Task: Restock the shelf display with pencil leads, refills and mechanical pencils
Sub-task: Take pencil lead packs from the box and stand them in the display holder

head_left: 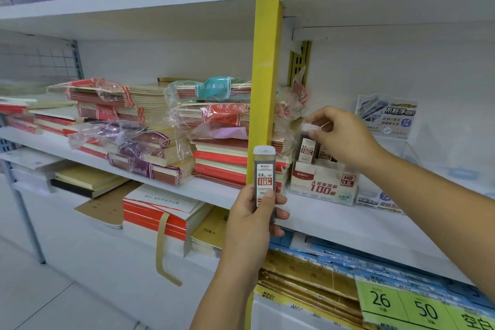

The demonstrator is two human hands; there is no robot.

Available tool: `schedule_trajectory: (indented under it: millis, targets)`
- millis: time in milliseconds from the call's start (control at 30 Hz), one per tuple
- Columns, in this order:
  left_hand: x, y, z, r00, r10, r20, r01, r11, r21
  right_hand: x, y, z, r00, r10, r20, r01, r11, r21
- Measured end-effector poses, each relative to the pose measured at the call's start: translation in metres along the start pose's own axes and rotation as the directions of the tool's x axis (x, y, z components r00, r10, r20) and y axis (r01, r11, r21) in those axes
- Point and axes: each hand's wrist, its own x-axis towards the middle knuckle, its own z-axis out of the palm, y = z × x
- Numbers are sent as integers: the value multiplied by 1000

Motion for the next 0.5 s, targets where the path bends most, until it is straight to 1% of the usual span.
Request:
schedule_trajectory:
  millis: [67,100,133,167,200,233,267,367,400,433,467,500]
  targets:
    - [-1,0,-1,1000,3,-1,-3,1000,6,4,-1,-1,999,39,-6,-38,998,45]
    - [-1,0,-1,1000,4,3,-4,1000,9,4,0,1,999,43,7,-43,999,22]
    - [-1,0,-1,1000,6,10,-6,1000,12,2,2,4,1000,19,10,-18,998,-64]
    - [-1,0,-1,1000,6,17,-7,1000,15,0,4,7,999,-43,-6,41,980,-194]
    - [-2,0,-1,1000,8,23,-8,1000,20,-3,9,10,992,-122,-25,108,942,-317]
    - [-2,0,-1,1000,8,29,-9,1000,26,-5,12,12,981,-187,-42,155,905,-396]
    - [-2,1,0,999,8,33,-9,999,33,-7,15,10,976,-212,-40,173,880,-441]
    - [-3,1,1,999,-4,42,2,999,50,-10,19,5,985,-167,51,168,827,-536]
    - [-3,1,1,999,-9,45,6,998,56,-13,19,3,984,-169,63,176,819,-546]
    - [-3,1,2,999,-12,50,9,998,62,-18,17,0,979,-198,49,195,836,-513]
    - [-3,1,3,998,-15,57,11,998,66,-25,12,-3,972,-235,6,215,877,-431]
    - [-3,2,5,998,-14,68,10,998,68,-34,6,-7,969,-244,-39,223,931,-289]
